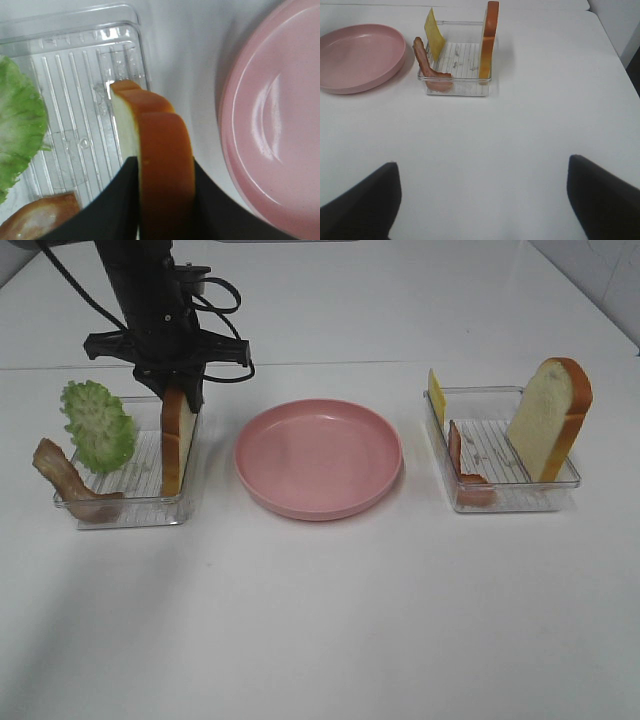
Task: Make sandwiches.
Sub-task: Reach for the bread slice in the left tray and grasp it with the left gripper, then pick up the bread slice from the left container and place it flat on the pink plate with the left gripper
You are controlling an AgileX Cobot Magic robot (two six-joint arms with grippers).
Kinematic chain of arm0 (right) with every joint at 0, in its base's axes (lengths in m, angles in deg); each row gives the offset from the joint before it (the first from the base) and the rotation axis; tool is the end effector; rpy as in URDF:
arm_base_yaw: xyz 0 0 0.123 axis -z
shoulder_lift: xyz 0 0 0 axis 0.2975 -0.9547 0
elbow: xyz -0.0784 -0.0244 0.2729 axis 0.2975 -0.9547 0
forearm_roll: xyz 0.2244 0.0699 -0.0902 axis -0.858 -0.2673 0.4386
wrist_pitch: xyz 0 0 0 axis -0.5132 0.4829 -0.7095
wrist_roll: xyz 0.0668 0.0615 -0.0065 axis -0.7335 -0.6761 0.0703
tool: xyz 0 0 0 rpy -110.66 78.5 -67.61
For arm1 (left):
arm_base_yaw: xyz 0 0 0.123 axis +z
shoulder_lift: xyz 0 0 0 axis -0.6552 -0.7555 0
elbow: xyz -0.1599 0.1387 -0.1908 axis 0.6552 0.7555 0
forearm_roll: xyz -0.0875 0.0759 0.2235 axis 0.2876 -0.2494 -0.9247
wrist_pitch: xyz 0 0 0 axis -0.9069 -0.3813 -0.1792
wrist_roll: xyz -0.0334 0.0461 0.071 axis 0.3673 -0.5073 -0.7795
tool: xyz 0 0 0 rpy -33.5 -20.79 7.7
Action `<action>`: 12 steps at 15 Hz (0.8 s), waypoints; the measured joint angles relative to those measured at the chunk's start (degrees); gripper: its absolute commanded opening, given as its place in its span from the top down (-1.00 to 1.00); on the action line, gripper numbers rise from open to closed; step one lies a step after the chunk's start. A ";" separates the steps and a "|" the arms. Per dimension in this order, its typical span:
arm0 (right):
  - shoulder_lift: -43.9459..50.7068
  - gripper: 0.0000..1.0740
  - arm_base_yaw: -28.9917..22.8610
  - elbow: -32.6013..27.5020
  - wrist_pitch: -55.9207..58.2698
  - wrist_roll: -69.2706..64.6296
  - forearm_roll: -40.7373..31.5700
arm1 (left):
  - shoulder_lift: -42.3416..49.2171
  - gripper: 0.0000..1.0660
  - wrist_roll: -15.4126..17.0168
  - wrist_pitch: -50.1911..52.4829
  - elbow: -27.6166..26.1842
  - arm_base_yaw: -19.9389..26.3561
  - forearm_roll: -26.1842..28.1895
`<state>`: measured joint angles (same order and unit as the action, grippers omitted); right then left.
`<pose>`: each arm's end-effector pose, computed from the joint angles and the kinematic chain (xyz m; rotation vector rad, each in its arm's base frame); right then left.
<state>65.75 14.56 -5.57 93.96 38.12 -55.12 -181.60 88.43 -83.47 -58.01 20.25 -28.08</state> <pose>-0.0066 0.0039 0.2779 -0.1152 2.0386 0.0533 0.4561 -0.1721 0.1919 0.1110 2.9234 -0.1055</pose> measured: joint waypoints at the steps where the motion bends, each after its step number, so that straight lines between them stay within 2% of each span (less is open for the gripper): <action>1: 0.00 -0.58 0.00 0.00 0.00 0.00 0.00 | 0.00 1.00 0.06 -0.06 0.00 0.00 0.00; 5: 0.00 -0.58 0.00 0.00 0.00 0.00 0.00 | 0.00 1.00 0.17 -1.55 -0.97 0.00 0.00; 6: 0.00 -0.58 0.00 0.00 0.00 0.00 0.00 | 0.00 1.00 0.17 -4.01 -3.67 0.00 0.00; 8: 0.00 -0.58 0.00 0.00 0.00 0.00 0.00 | 0.74 1.00 0.17 -4.24 -5.16 0.00 0.86; 10: 0.00 -0.58 0.00 0.00 0.00 0.00 0.00 | 2.69 1.00 -0.46 -4.47 -5.16 0.06 3.55; 12: 0.00 -0.58 0.00 0.00 0.00 0.00 0.00 | 5.73 1.00 -2.98 -4.41 -5.44 0.17 8.88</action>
<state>65.75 14.56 -5.57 93.96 38.12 -55.12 -175.87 85.45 -87.88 -63.45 20.42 -19.20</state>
